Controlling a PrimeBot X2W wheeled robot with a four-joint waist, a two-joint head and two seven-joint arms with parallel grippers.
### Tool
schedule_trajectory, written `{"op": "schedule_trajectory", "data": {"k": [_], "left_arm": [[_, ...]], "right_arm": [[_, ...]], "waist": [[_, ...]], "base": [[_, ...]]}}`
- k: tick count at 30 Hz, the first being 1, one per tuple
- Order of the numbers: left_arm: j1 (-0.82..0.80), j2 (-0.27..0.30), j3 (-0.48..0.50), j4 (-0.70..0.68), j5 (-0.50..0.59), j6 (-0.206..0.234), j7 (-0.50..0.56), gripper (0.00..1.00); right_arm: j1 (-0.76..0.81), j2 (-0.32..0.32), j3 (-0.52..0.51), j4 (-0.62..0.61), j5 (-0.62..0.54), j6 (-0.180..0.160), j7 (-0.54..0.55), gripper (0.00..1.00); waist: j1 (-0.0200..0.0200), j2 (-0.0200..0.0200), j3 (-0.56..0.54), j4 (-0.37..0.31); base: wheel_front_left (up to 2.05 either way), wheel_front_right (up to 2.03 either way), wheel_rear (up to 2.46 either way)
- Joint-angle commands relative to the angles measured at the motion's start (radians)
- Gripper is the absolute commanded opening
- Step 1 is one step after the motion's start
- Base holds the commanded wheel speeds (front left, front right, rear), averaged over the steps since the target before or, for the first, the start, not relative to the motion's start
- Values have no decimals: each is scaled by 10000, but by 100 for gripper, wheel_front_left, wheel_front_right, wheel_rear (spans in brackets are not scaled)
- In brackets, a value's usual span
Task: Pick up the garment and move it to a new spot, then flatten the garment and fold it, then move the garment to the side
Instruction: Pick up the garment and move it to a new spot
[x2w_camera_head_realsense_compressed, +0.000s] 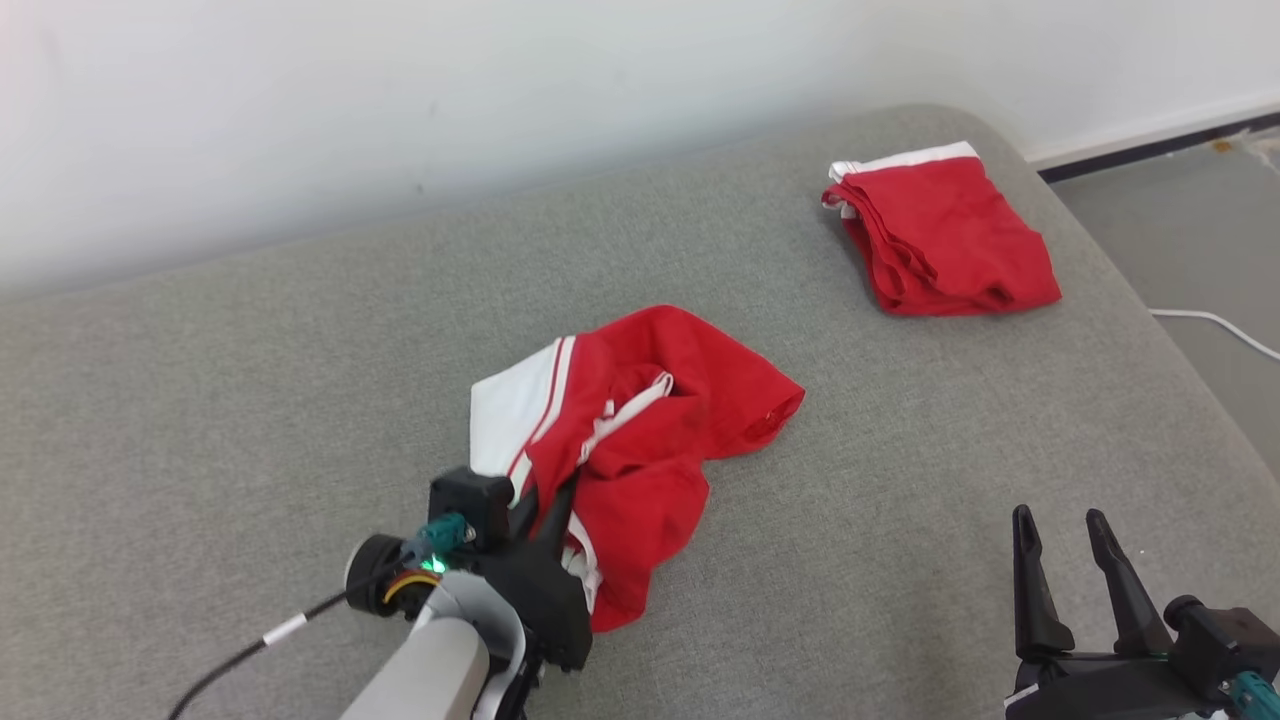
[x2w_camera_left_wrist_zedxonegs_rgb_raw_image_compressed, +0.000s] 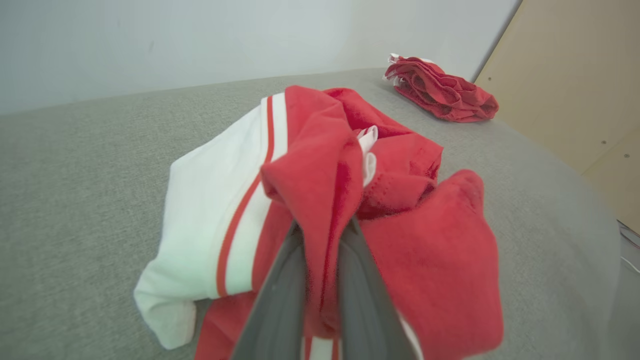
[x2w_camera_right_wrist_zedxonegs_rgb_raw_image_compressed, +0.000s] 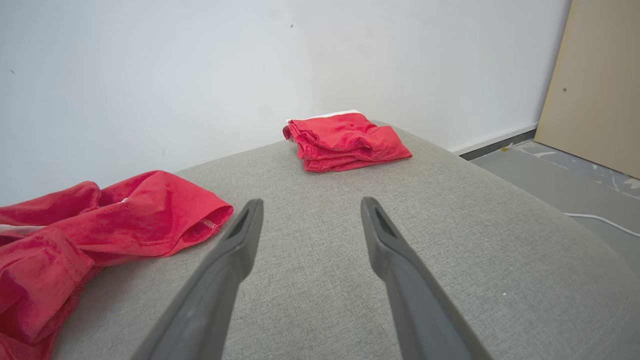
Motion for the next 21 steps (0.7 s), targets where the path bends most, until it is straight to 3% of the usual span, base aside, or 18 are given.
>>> {"op": "schedule_trajectory", "data": {"k": [1, 2, 6, 10, 21], "left_arm": [[162, -44, -92, 126, 36, -41, -172, 65], [185, -75, -133, 192, 8, -82, -275, 100], [179, -156, -65, -60, -180, -156, -700, 100], [217, -95, 286, -709, -189, 37, -892, 100], [1474, 1388, 1623, -3348, 714, 675, -928, 100]], "right_arm": [[46, -87, 57, -26, 45, 12, 32, 100], [91, -132, 61, -10, 60, 12, 51, 100], [334, -219, 42, -47, 81, 12, 109, 100], [560, -298, -39, -211, 64, 12, 199, 100], [846, -210, -325, -790, -112, 12, 328, 100]], "waist": [[0, 0, -190, 98], [0, 0, -300, 143], [0, 0, -762, 406], [0, 0, -1113, 752], [0, 0, -1536, 1884]], "base": [[0, 0, 0], [0, 0, 0], [0, 0, 0], [0, 0, 0], [0, 0, 0]]}}
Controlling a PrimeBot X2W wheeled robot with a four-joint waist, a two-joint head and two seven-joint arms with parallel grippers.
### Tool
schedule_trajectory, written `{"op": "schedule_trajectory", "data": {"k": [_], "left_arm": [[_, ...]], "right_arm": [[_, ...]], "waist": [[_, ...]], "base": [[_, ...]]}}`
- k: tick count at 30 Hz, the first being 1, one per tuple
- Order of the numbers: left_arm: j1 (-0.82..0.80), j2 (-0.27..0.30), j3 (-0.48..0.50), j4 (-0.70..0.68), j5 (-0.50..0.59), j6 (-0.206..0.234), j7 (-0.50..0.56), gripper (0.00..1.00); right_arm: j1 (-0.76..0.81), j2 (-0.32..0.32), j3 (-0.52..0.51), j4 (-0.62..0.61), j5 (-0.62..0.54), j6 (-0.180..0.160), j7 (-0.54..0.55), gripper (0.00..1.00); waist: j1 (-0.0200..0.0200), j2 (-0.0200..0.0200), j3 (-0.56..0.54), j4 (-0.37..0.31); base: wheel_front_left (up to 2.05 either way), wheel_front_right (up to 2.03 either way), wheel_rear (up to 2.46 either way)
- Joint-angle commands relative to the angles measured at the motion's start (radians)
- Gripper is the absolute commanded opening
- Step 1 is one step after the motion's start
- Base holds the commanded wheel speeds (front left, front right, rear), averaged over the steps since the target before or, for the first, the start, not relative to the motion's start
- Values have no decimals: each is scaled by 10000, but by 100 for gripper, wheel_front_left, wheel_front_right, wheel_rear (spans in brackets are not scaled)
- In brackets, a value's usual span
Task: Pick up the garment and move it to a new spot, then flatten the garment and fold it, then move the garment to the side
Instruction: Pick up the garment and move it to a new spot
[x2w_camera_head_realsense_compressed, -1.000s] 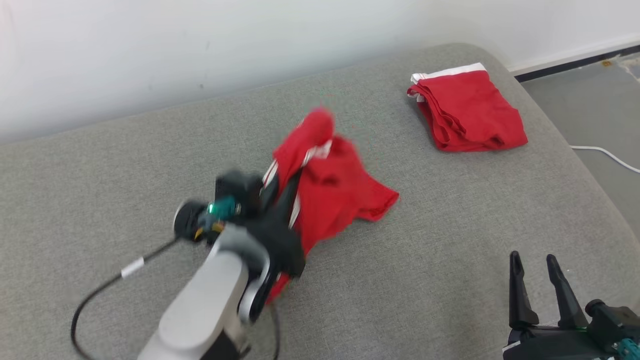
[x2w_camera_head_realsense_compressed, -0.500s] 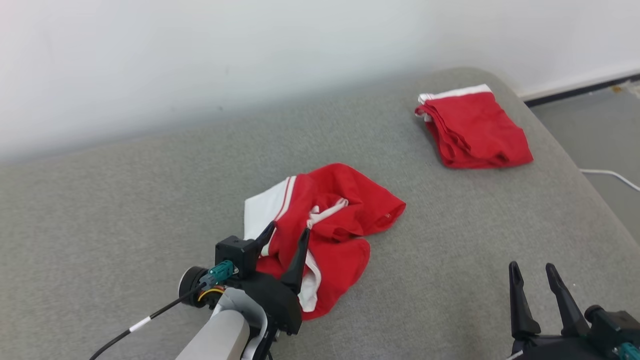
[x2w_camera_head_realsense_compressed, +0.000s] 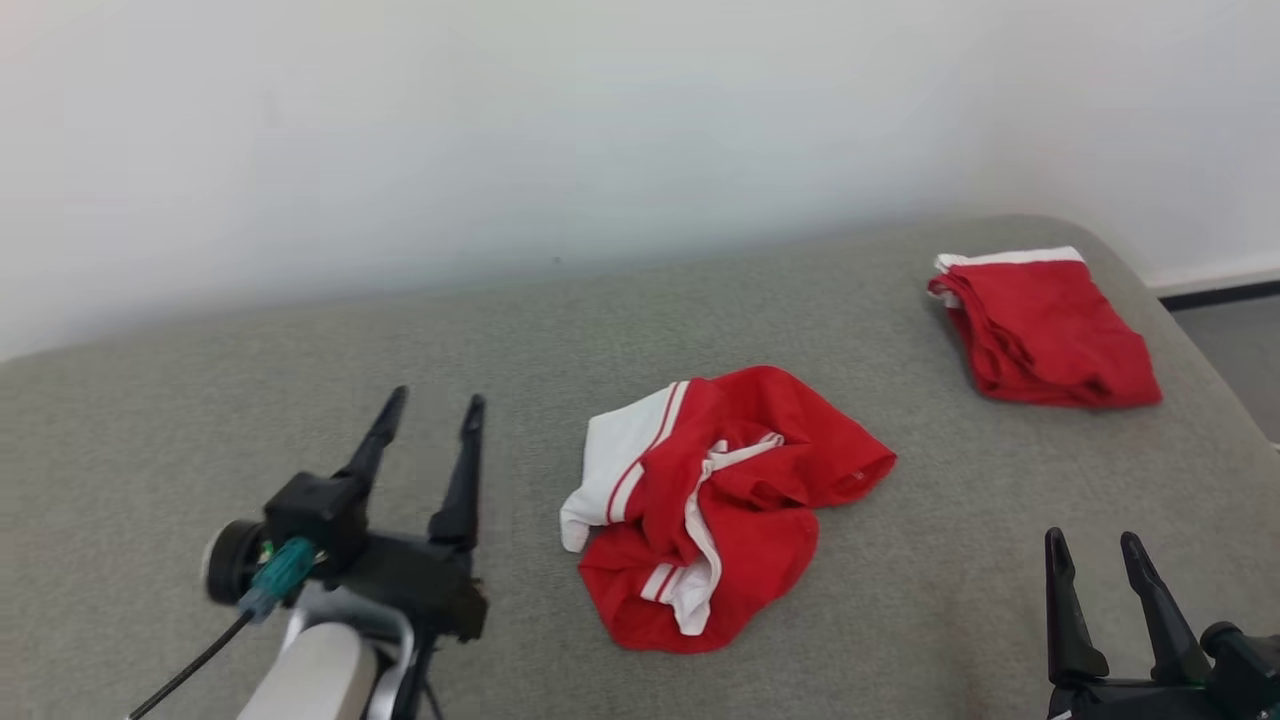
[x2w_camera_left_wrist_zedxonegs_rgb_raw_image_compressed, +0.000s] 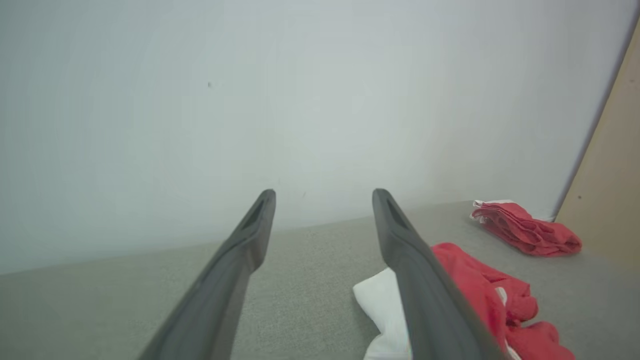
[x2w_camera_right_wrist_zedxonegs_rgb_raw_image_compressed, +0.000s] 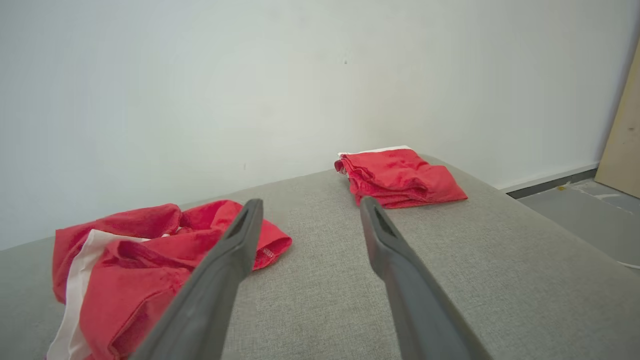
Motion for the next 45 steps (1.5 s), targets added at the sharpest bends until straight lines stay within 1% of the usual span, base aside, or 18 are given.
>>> {"op": "schedule_trajectory", "data": {"k": [1, 4, 7, 10, 14, 18, 23, 32, 36, 45], "left_arm": [[424, 248, 229, -394, 203, 113, -29, 100], [1018, 583, 653, -1035, 369, 255, -29, 100], [1436, 741, 937, -1347, 427, 326, -29, 100], [2055, 888, 1321, -1781, 517, 507, -31, 100], [2894, 971, 1704, -2173, 542, 597, -30, 100], [3549, 980, 1842, -2373, 614, 585, -31, 100], [4070, 786, 2042, -2488, 535, 544, -33, 100], [4551, 450, 2314, -2530, 839, 496, -33, 100], [4549, 279, 2391, -2473, 956, 417, -31, 100], [4477, 98, 2618, -2309, 1211, 219, -32, 100]], "right_arm": [[137, 17, 0, -98, -60, 12, 21, 100], [173, 31, -28, -231, -104, 12, 31, 100], [195, 39, -32, -314, -132, 12, 38, 100], [222, 43, -24, -419, -164, 12, 111, 100], [305, 79, -81, -539, -214, 12, 170, 100], [421, 109, -78, -623, -230, 12, 230, 100], [505, 162, -114, -704, -250, 12, 281, 100], [624, 91, -135, -728, -148, 12, 362, 100], [628, 107, -154, -725, -166, 12, 401, 100], [694, 189, -106, -703, -191, 12, 405, 100]], "waist": [[1, 1, -286, 536], [1, 1, -393, 831], [1, 1, -438, 991], [1, 1, -483, 1184], [1, 1, -527, 1413], [1, 1, -529, 1603], [1, 1, -500, 1767], [1, 1, -463, 1830], [1, 1, -426, 1814], [1, 1, -361, 1731]], "base": [[0, 0, 0], [0, 0, 0], [0, 0, 0], [0, 0, 0], [0, 0, 0], [0, 0, 0], [0, 0, 0], [0, 0, 0], [0, 0, 0], [0, 0, 0]]}}
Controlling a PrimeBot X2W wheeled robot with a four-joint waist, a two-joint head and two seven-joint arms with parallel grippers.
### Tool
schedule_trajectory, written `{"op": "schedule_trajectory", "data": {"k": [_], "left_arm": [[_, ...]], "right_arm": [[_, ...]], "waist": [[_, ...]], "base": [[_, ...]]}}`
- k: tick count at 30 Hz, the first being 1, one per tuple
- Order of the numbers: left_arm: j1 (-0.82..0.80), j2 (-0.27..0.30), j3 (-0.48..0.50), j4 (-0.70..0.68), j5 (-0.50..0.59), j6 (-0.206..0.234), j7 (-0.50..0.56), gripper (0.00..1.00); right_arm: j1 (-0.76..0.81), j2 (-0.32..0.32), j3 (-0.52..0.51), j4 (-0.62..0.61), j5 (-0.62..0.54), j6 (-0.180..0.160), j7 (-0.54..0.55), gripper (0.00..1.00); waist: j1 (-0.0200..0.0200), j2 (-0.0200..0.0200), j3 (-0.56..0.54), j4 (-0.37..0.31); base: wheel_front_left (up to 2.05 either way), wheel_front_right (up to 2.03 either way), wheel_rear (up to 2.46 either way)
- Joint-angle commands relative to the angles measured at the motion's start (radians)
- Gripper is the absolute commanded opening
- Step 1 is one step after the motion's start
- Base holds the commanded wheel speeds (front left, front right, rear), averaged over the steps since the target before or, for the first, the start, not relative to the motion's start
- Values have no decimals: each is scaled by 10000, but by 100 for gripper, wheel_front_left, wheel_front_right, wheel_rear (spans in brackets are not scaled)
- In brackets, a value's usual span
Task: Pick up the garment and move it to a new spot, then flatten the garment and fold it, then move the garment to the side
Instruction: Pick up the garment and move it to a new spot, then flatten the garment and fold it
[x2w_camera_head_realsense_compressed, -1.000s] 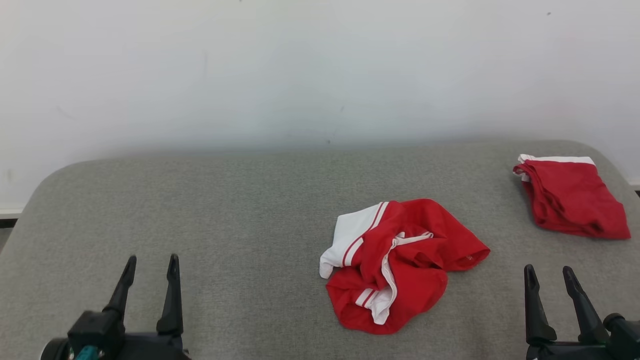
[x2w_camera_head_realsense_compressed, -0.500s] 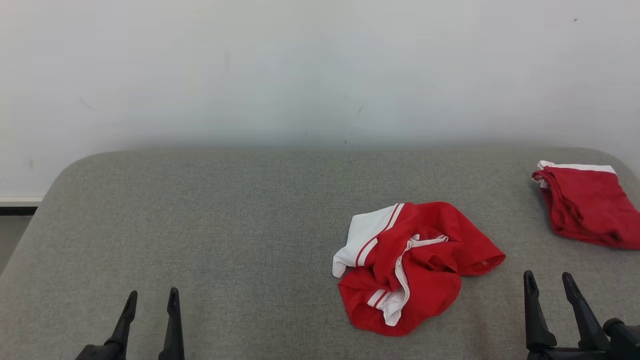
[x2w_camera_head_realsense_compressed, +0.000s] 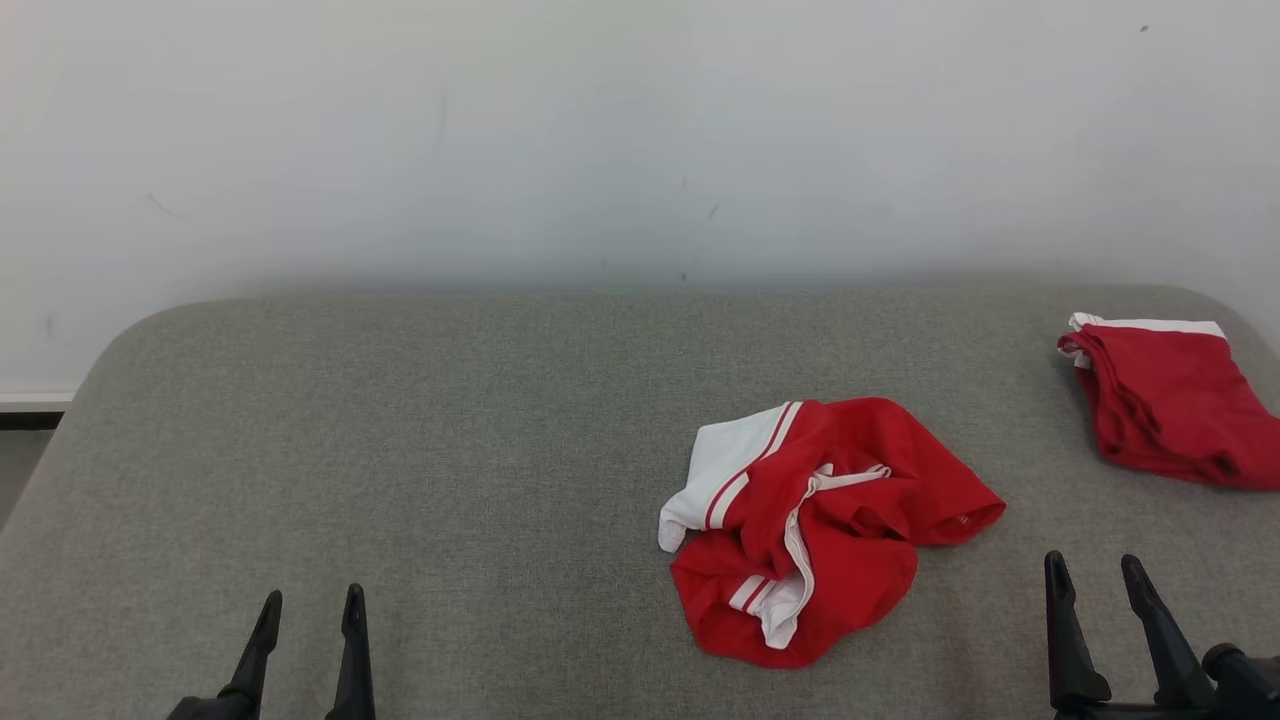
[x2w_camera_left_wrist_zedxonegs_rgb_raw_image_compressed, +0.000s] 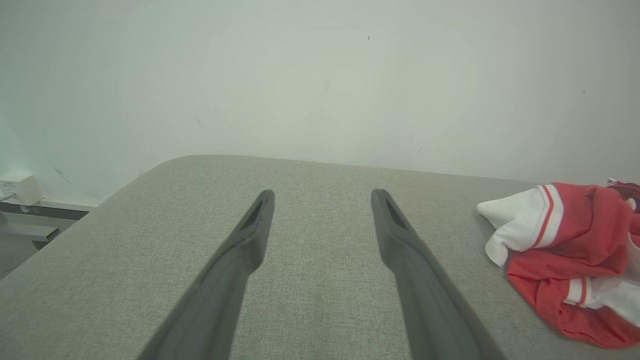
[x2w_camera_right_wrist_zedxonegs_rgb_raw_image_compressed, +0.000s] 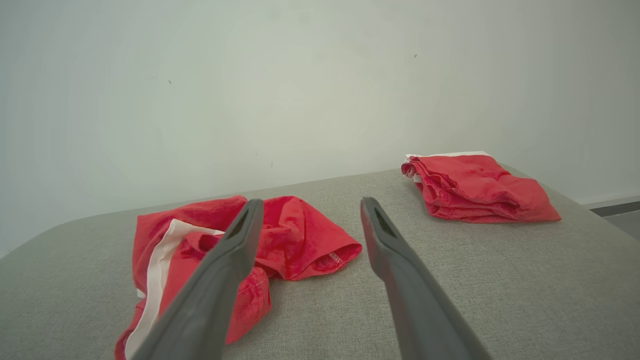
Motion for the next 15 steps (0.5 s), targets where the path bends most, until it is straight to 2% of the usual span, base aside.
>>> {"op": "schedule_trajectory", "data": {"k": [1, 15], "left_arm": [[6, -39, 52, 35, 103, -41, -32, 100], [-78, -201, 269, 204, 364, -244, -33, 100]], "right_arm": [[86, 21, 4, 2, -14, 12, -22, 100], [58, 81, 6, 95, 12, 12, -70, 100]], "waist": [[0, 0, 11, -11], [0, 0, 43, -12]], "base": [[0, 0, 0], [0, 0, 0]]}}
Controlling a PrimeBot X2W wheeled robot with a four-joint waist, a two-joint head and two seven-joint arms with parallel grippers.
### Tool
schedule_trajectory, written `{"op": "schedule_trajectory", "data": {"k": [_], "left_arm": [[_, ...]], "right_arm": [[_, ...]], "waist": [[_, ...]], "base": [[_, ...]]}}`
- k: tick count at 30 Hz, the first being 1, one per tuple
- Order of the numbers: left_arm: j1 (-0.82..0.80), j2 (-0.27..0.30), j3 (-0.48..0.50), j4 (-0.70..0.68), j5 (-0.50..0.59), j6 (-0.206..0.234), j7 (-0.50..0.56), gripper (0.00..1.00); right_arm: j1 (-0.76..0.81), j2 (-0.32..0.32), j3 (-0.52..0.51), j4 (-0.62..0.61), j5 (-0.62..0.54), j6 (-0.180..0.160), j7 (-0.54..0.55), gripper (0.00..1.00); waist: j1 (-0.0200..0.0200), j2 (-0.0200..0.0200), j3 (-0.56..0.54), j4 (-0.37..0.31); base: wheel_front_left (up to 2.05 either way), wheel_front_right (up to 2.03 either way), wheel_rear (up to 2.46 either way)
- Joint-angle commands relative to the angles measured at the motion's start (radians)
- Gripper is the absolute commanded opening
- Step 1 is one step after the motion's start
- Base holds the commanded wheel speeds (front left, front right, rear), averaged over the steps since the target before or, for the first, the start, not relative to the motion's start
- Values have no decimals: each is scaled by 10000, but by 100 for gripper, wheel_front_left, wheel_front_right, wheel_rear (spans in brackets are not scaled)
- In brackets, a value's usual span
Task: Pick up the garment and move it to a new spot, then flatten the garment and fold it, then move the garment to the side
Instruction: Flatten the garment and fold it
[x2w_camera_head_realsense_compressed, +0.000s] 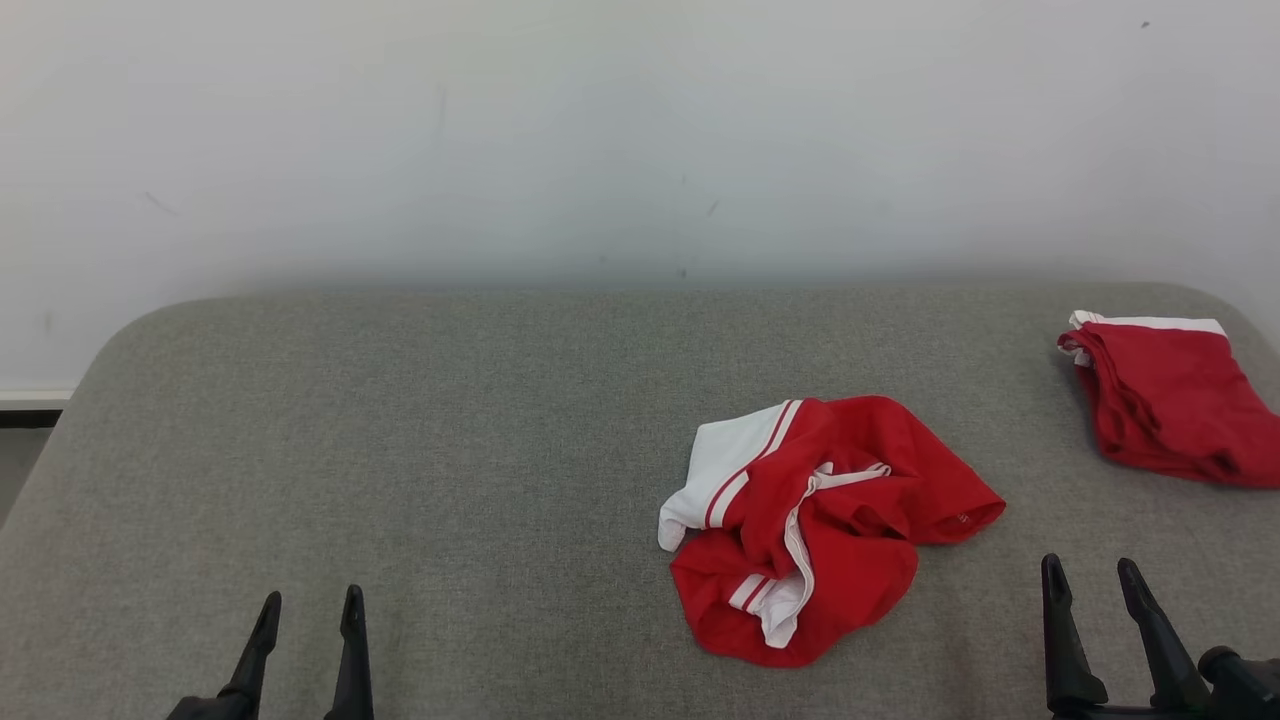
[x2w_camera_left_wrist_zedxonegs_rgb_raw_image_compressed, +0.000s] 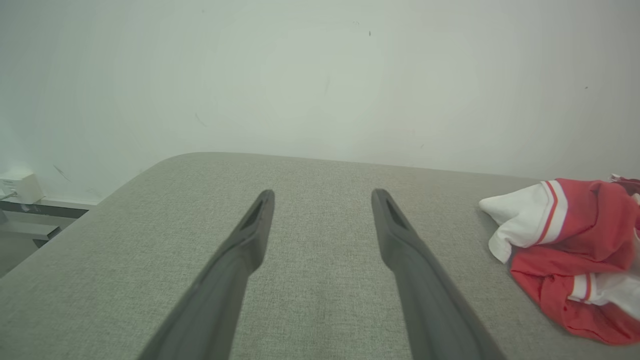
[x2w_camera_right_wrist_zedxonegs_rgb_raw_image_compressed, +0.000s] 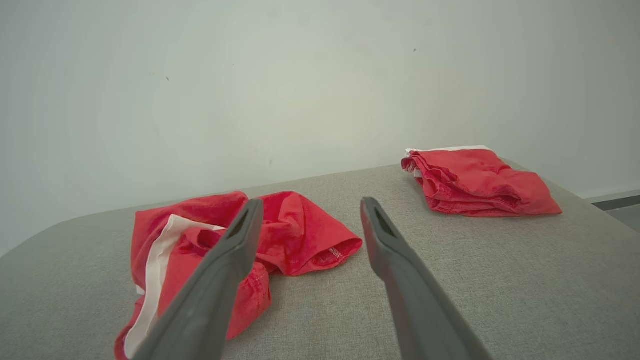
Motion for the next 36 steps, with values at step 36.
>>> {"op": "schedule_trajectory", "data": {"k": [36], "left_arm": [[-2046, 324, 133, 510, 247, -626, 403, 100]], "right_arm": [[-290, 45, 225, 218, 108, 12, -169, 100]], "waist": [[0, 0, 398, -645]], "base": [[0, 0, 0]]}}
